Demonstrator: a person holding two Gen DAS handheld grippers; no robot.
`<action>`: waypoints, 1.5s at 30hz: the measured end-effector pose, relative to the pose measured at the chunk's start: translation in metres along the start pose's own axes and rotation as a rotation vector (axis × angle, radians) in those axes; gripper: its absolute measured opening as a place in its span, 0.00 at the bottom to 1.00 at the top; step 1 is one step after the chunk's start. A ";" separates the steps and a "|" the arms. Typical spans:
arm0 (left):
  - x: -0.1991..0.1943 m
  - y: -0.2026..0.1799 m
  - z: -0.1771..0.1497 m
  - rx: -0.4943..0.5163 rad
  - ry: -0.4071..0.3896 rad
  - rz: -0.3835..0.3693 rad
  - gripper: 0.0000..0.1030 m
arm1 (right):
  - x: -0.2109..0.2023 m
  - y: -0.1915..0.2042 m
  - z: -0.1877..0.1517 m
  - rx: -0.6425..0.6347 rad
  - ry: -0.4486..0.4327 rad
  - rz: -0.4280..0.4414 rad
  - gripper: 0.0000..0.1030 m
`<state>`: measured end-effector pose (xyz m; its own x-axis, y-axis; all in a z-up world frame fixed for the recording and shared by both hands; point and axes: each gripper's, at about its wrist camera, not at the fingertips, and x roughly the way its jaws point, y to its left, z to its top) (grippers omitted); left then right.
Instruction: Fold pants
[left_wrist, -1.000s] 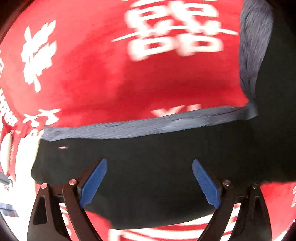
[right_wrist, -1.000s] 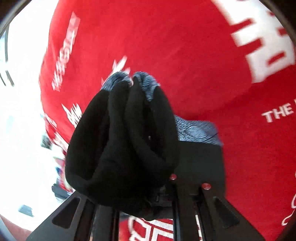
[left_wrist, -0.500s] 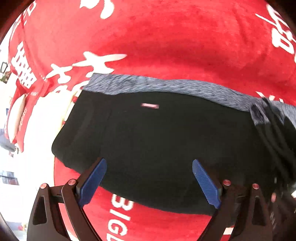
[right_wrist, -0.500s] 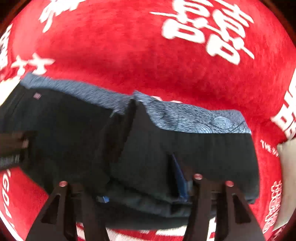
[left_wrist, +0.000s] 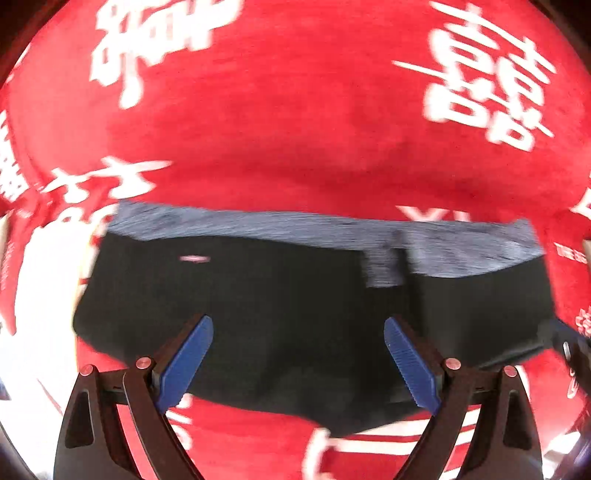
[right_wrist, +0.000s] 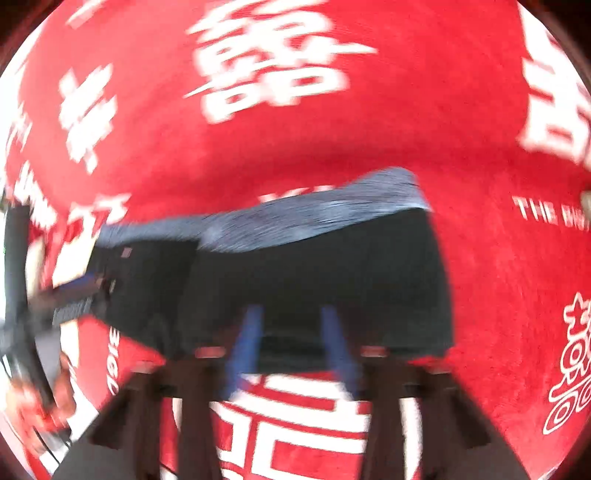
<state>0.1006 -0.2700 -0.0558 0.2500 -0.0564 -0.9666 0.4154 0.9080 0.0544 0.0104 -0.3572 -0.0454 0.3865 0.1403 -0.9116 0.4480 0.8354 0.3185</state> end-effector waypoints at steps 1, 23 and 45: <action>0.002 -0.010 0.001 0.013 0.005 -0.010 0.92 | 0.002 -0.006 0.006 0.013 0.003 -0.008 0.19; 0.042 -0.065 -0.048 -0.086 0.099 -0.165 0.55 | 0.082 0.131 0.095 -0.544 0.358 0.157 0.48; 0.030 -0.039 -0.064 -0.189 0.106 -0.189 0.55 | 0.146 0.170 0.105 -0.749 0.459 -0.170 0.05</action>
<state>0.0360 -0.2802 -0.1031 0.0870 -0.1978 -0.9764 0.2729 0.9473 -0.1676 0.2277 -0.2505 -0.0969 -0.0696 0.0473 -0.9965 -0.2359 0.9698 0.0625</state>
